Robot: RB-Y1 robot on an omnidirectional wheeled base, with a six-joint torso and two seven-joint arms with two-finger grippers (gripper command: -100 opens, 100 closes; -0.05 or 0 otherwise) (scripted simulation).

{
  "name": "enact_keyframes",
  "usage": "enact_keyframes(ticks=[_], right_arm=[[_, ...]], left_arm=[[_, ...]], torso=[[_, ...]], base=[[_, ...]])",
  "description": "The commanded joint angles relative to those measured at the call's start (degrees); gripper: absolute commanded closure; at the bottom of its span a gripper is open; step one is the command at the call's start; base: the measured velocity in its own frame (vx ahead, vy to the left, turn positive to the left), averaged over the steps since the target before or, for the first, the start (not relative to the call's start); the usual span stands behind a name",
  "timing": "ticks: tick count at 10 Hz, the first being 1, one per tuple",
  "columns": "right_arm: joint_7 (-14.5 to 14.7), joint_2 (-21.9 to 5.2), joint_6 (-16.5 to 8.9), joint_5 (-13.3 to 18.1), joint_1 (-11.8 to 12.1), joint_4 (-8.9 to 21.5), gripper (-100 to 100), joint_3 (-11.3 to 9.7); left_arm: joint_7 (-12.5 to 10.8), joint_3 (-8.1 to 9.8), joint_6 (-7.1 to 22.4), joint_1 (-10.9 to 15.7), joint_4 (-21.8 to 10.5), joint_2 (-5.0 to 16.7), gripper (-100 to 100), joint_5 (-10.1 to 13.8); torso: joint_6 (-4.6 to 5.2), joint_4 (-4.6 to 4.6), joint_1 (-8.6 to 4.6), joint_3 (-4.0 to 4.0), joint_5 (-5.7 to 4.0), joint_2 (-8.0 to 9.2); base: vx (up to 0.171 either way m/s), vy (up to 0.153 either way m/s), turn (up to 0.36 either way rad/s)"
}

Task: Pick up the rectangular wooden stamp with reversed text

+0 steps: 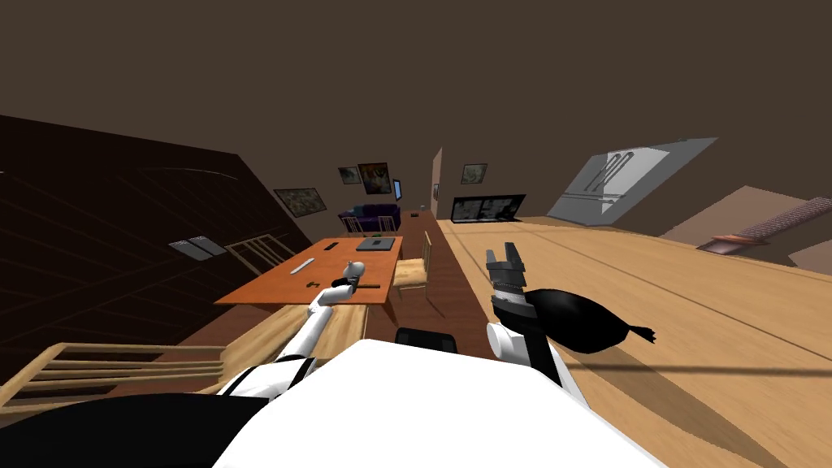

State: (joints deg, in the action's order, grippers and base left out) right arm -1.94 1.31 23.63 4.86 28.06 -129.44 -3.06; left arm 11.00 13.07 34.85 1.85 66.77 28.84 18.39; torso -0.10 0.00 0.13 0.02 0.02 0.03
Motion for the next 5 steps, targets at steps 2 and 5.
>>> enact_keyframes(ticks=[2, 5], right_arm=[[0.0, 0.0, 0.0, 0.0, 0.0, 0.0, 0, 0.0], [0.0, 0.0, 0.0, 0.0, 0.0, 0.0, 0, 0.0]], left_arm=[[0.7, 1.04, 3.1, 1.4, -4.5, 1.0, -100, 1.6], [1.3, 1.93, 5.5, 2.8, -8.0, 1.6, -100, 2.7]], torso=[[0.04, 0.01, 0.04, 0.01, 0.0, 0.01], [0.06, 0.01, -0.02, 0.0, -0.01, -0.02]], base=[[-0.002, 0.041, -0.173], [0.002, 0.028, -0.135]])
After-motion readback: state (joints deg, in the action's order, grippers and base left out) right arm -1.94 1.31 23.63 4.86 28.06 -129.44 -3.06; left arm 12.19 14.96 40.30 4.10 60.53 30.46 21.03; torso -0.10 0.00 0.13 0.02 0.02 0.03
